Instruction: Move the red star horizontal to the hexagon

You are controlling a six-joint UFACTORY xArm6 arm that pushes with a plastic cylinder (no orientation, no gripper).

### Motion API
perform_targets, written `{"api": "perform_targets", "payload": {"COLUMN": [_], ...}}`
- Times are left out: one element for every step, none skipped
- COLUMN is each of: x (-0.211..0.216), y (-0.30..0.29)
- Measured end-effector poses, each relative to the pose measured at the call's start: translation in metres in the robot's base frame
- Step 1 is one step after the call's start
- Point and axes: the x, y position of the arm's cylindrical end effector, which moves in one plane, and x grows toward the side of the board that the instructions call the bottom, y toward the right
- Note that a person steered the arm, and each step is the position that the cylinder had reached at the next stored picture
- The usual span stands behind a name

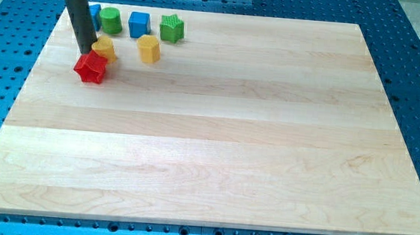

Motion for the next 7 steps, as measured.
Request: {"api": "perform_targets", "payload": {"x": [0.0, 0.023, 0.026, 0.057, 0.057, 0.056, 0.08], "y": [-0.001, -0.025, -0.018, -0.048, 0.002, 0.076, 0.096]}}
